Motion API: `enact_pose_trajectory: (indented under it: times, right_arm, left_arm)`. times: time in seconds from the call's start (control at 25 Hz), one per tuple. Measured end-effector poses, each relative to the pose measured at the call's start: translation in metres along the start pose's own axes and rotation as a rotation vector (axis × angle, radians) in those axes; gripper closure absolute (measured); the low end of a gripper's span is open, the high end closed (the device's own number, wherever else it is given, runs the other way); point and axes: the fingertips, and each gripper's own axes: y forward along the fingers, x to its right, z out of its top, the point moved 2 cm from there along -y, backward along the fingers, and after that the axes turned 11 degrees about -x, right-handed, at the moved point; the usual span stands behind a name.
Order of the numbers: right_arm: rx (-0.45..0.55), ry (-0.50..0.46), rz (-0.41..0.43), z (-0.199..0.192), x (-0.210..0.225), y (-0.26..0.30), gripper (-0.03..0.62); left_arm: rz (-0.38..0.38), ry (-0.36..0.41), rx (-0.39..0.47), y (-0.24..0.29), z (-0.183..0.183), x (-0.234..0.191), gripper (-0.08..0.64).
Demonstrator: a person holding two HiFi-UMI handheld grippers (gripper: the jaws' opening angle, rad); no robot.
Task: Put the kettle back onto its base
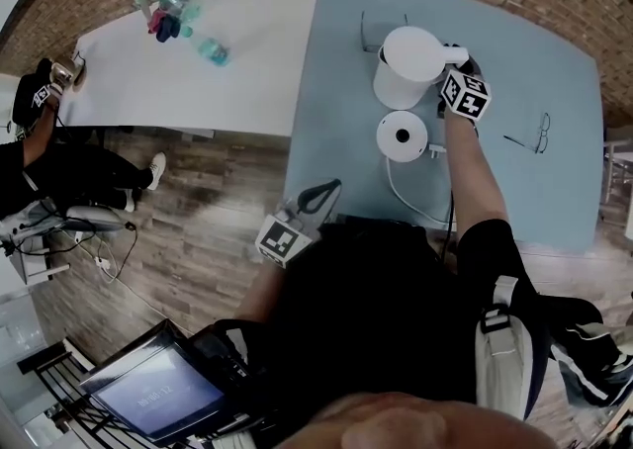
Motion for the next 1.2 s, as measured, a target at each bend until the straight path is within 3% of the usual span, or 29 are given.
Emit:
enact_pose_trajectory:
  times: [0.44, 0.88, 1.2]
  right_arm:
    - [0.074, -0.022, 0.026, 0.034, -0.011, -0.032, 0.509]
    - [0.069, -0.015, 0.023, 0.034, -0.02, -0.062, 0.509]
    - [0.061, 0.001, -0.029, 0.023, -0.014, -0.082, 0.509]
  left_arm:
    - [-0.065, 0.027, 0.015, 0.009, 0.007, 0.002, 0.558]
    - [-0.165, 0.059, 0.018, 0.012, 0.014, -0.007, 0.558]
    - [-0.26, 0.09, 0.013, 0.017, 0.018, -0.016, 0.558]
